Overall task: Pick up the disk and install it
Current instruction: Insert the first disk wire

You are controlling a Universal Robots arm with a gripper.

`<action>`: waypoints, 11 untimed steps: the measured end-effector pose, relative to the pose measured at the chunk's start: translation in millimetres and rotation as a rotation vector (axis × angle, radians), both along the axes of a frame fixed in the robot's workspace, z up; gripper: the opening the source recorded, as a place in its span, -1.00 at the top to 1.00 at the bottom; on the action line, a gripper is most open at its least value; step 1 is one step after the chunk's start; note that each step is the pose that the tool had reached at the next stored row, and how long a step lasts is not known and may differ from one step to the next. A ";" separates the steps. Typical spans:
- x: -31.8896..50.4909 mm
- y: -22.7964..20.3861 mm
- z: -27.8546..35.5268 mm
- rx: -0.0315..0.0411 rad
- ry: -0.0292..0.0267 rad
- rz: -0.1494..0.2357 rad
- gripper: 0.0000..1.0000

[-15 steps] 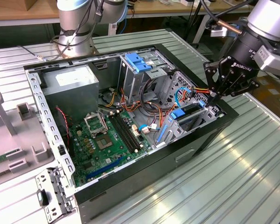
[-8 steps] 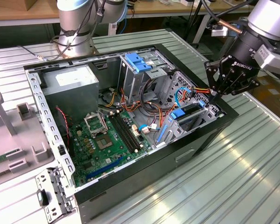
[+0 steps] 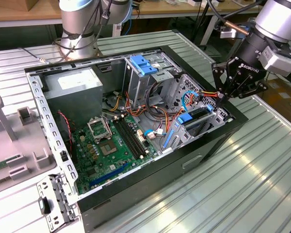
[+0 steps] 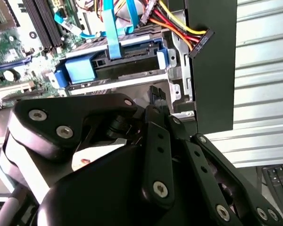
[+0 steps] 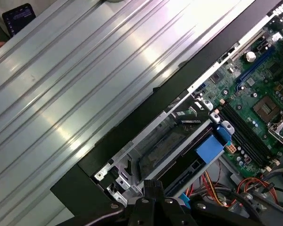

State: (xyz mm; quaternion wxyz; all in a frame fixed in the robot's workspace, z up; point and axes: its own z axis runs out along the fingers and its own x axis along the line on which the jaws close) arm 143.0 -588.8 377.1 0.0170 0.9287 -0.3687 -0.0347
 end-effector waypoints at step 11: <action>22.9 19.9 -0.9 0.0000 0.0025 -0.001 0.79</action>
